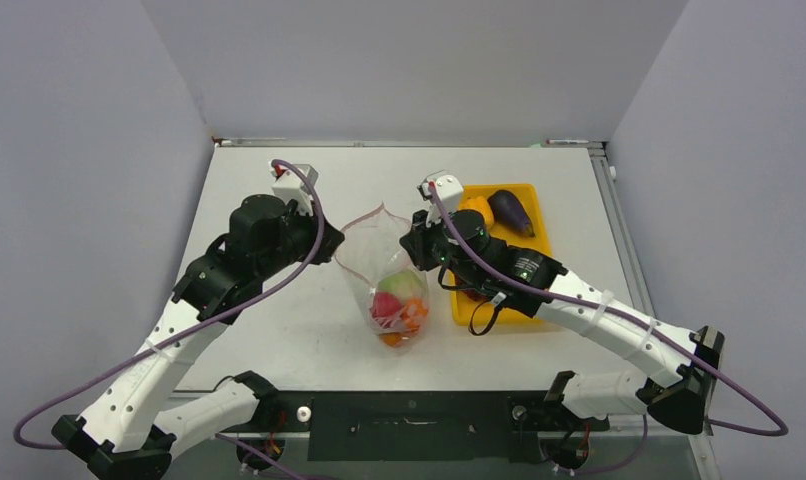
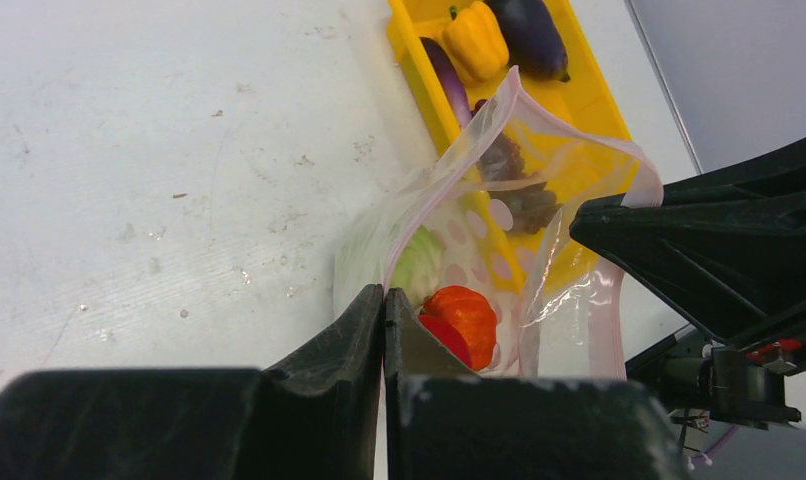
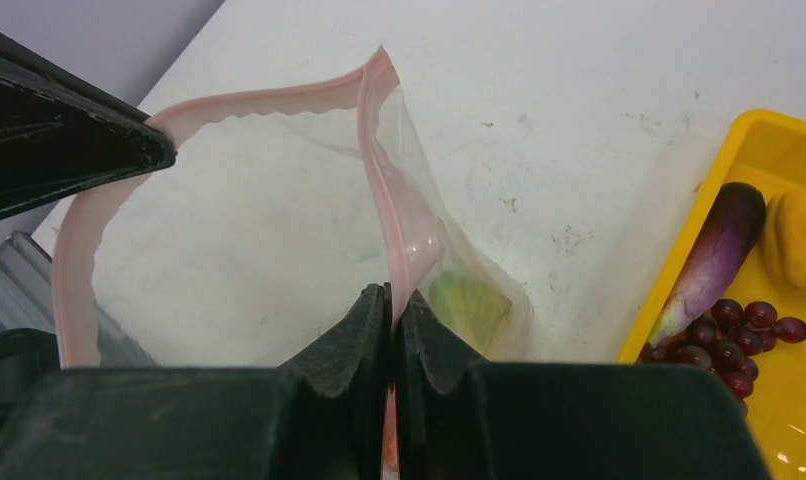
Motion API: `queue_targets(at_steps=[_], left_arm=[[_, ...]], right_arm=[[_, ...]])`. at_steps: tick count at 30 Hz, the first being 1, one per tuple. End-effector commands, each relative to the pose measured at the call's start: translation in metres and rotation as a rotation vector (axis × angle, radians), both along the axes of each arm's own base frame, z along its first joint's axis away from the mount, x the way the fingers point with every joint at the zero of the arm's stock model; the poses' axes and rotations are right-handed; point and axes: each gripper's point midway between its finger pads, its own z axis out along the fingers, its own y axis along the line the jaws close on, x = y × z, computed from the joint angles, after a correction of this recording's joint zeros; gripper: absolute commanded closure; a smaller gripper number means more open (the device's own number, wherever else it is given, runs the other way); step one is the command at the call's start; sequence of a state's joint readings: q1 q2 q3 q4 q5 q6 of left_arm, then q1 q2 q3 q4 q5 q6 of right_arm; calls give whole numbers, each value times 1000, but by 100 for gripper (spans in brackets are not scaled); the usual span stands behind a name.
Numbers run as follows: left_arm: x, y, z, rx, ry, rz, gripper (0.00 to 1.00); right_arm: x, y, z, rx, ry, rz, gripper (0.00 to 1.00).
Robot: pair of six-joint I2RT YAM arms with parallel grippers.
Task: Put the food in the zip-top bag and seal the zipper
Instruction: Adjust the zipper food storage bag at the center of the board.
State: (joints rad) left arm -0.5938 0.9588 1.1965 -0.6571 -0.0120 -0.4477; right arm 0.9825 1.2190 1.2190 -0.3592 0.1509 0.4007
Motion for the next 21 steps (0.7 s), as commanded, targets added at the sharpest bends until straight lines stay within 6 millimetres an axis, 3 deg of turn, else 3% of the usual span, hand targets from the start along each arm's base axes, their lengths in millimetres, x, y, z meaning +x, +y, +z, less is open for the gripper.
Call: queue_targets(at_steps=[1, 14, 17, 21], left_arm=[[6, 12, 17, 32, -65, 45, 100], [12, 48, 69, 153, -180, 151, 100], [12, 48, 66, 161, -177, 150, 100], [14, 34, 37, 163, -117, 92, 100]], right_arm=[[9, 4, 4, 22, -31, -27, 95], [19, 34, 6, 90, -31, 8, 95], [21, 41, -1, 92, -19, 18, 95], [24, 43, -24, 65, 12, 14, 95]])
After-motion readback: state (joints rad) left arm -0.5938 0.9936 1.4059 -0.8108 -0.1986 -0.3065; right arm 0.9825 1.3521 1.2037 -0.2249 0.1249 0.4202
